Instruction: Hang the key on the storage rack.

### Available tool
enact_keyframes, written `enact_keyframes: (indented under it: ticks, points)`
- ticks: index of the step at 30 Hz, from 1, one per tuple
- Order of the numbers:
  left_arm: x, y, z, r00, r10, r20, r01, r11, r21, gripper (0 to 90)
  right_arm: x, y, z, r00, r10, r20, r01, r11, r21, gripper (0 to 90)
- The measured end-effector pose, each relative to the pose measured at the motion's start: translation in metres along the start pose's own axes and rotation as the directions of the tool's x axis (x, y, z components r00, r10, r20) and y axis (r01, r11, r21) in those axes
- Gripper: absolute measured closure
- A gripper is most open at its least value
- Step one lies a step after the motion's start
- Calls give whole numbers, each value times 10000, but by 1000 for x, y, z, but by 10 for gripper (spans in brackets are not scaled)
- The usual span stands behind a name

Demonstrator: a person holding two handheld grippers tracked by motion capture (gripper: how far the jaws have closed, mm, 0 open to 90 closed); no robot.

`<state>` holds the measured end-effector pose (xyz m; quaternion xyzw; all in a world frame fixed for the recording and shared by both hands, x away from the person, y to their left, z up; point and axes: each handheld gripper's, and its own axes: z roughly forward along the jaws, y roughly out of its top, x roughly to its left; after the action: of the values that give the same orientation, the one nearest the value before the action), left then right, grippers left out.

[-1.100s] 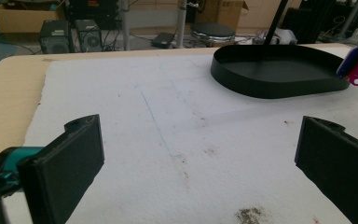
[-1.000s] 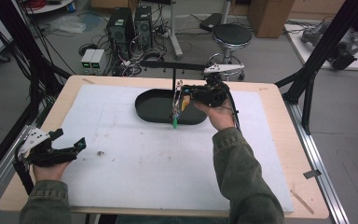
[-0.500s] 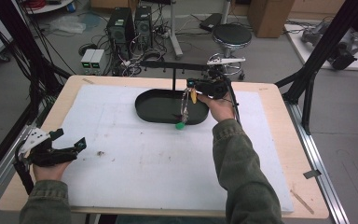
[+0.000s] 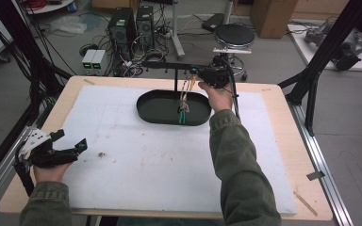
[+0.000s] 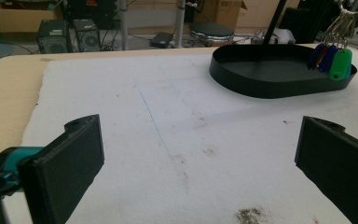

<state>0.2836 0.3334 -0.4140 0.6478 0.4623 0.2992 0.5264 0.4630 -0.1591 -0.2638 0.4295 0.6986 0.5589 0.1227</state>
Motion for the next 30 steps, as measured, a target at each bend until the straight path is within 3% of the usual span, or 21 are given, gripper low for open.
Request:
enact_keyframes:
  ticks: [19, 30]
  points:
    - [1, 0, 0, 10000, -67, 34, 67, 10000, -63, 17, 0, 27, 24, 9988, 239, 437, -221, 9990, -397, 857]
    - [1, 0, 0, 9999, -130, 55, 131, 9999, -110, 17, -2, 23, 40, 9979, 466, 450, -444, 9979, -479, 856]
